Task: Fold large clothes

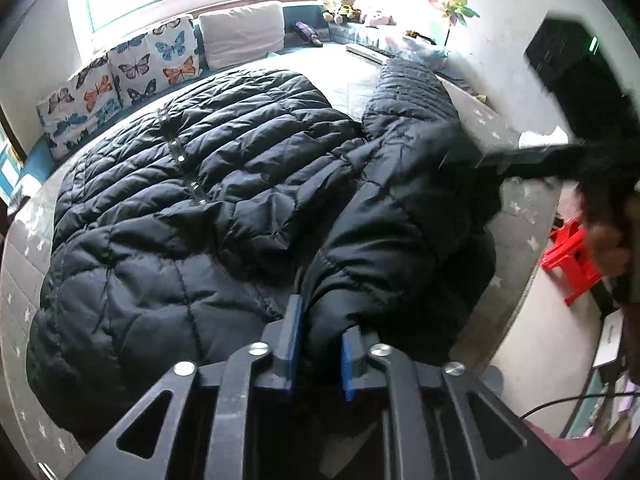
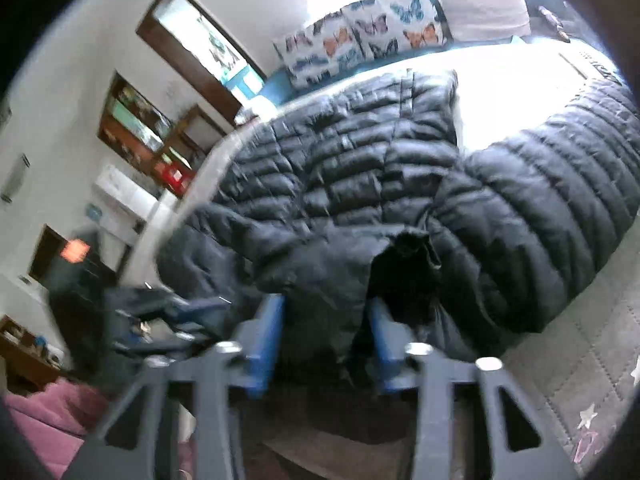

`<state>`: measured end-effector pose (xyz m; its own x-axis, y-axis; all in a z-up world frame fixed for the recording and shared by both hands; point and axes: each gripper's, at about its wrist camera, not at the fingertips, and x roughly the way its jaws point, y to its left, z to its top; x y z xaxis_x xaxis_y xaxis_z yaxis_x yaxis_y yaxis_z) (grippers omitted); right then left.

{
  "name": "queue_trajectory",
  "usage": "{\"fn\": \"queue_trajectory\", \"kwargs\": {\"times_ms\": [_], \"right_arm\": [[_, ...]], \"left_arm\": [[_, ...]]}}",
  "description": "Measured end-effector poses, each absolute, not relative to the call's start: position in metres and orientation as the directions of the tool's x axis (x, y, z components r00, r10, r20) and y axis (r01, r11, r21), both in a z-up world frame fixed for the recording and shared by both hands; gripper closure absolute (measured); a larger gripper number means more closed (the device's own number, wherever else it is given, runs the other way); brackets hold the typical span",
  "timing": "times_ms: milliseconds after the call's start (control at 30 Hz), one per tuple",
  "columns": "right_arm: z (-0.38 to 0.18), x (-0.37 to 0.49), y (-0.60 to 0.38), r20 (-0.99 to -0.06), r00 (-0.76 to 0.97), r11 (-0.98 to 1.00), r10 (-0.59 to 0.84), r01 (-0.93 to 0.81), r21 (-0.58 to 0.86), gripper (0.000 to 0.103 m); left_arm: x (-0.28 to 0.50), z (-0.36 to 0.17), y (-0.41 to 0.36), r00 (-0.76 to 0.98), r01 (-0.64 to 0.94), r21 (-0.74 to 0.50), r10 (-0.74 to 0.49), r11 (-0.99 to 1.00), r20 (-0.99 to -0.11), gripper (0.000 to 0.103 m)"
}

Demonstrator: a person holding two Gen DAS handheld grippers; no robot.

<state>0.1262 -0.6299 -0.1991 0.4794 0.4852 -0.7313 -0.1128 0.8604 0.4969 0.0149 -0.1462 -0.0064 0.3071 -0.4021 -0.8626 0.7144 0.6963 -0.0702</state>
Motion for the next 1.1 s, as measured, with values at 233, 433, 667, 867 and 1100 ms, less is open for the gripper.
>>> {"fn": "queue_trajectory", "kwargs": {"times_ms": [233, 433, 667, 867, 1100], "right_arm": [[-0.217, 0.113, -0.635, -0.767, 0.450, 0.876, 0.457, -0.078, 0.476, 0.086], [-0.211, 0.114, -0.631, -0.778, 0.465, 0.896, 0.423, -0.087, 0.436, 0.087], [-0.202, 0.118, -0.623, -0.798, 0.477, 0.925, 0.368, -0.101, 0.367, 0.087], [-0.190, 0.129, -0.608, -0.800, 0.497, 0.942, 0.335, -0.141, 0.306, 0.087], [-0.240, 0.151, -0.619, -0.848, 0.410, 0.938, 0.335, -0.062, 0.340, 0.087]], "left_arm": [[0.029, 0.032, -0.077, 0.288, 0.683, -0.173, -0.479, 0.709, -0.829, 0.051], [0.109, 0.042, 0.017, 0.430, 0.441, -0.252, -0.449, 0.862, -0.783, 0.052], [0.129, -0.029, 0.074, 0.321, 0.340, -0.357, -0.464, 0.870, -0.826, 0.063], [0.106, -0.038, 0.080, 0.373, 0.352, -0.237, -0.368, 0.906, -0.852, 0.063], [0.112, -0.051, 0.071, 0.428, 0.309, -0.143, -0.271, 0.940, -0.862, 0.063]]}}
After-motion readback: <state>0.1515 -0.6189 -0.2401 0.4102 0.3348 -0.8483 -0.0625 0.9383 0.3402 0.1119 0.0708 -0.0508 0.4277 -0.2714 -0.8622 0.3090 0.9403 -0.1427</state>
